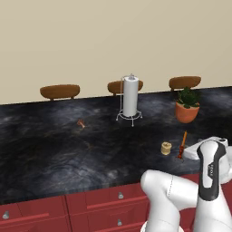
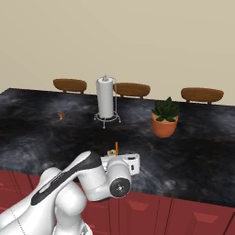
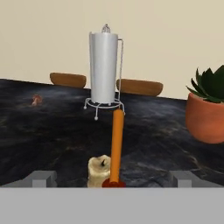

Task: Pick the candle and candle from the dining table and place them in the open cabinet. Close the cabinet after placing the objects.

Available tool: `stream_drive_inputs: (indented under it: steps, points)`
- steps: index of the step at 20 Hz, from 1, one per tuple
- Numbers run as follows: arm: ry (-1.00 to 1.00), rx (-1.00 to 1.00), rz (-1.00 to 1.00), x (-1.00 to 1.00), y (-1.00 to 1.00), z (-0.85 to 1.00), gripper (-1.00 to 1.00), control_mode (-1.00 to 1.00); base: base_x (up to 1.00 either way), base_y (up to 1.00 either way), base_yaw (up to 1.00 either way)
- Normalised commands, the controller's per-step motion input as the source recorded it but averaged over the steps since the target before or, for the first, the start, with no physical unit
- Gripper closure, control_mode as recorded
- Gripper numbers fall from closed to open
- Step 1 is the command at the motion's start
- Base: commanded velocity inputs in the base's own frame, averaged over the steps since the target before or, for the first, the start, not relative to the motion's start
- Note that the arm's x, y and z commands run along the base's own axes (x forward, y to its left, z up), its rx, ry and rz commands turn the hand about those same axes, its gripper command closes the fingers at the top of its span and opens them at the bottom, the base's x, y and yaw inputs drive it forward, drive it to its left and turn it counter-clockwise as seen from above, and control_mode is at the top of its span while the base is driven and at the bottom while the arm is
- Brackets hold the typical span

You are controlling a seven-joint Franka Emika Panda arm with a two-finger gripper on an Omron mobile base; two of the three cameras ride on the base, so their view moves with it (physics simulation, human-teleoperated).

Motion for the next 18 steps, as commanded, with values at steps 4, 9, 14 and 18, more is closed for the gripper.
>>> stream_drive_inputs:
  steps: [4, 9, 14, 18]
  points:
    - [0.0, 0.0, 0.0, 0.16, 0.0, 0.0, -1.0, -1.0, 0.0, 0.0, 0.0]
    - [0.0, 0.0, 0.0, 0.35, 0.0, 0.0, -1.0, -1.0, 0.0, 0.0, 0.0]
    - [0.01, 0.0, 0.0, 0.34, 0.0, 0.0, -1.0, -1.0, 0.0, 0.0, 0.0]
    - [0.03, 0.0, 0.0, 0.3, 0.0, -0.01, -1.0, -1.0, 0.0, 0.0, 0.0]
